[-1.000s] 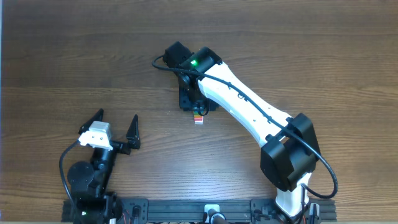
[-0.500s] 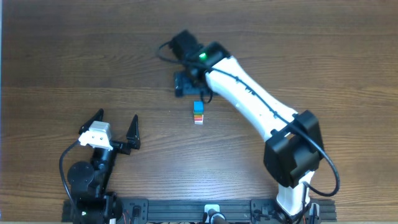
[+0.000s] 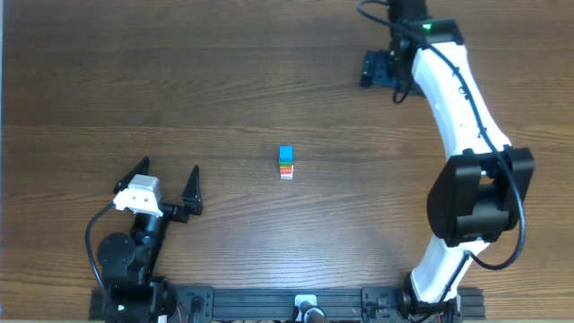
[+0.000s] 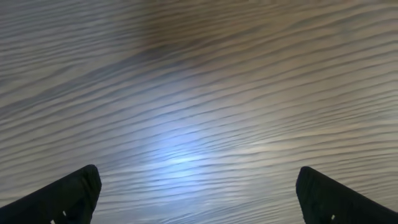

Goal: Stack Cubes

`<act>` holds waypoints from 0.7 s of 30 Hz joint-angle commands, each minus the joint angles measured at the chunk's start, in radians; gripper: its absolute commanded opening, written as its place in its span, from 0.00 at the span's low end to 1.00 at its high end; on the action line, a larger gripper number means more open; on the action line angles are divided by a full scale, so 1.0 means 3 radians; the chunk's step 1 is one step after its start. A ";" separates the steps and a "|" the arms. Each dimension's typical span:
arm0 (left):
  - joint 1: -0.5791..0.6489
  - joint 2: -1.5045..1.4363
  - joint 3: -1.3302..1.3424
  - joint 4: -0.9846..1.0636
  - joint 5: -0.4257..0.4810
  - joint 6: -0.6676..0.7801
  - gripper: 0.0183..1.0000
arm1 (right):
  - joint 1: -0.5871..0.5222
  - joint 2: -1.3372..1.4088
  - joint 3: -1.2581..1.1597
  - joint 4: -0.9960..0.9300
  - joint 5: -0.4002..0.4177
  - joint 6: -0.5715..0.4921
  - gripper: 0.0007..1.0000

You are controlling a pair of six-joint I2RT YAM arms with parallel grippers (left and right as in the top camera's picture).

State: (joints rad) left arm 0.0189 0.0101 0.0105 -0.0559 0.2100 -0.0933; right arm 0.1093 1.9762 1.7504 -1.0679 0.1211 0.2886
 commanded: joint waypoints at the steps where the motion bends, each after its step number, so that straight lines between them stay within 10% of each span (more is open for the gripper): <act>1: -0.0013 -0.0020 -0.0015 -0.0004 0.0022 0.0037 1.00 | 0.0078 -0.0352 0.0071 0.0037 0.0202 -0.0285 0.99; 21: -0.0013 -0.0022 -0.0015 -0.0005 0.0022 0.0037 1.00 | 0.0112 -0.2453 -0.1704 0.1005 0.0174 -0.0584 0.99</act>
State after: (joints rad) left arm 0.0189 0.0101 0.0105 -0.0559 0.2104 -0.0933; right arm 0.1448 1.3724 1.4101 -0.8459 0.1612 0.1287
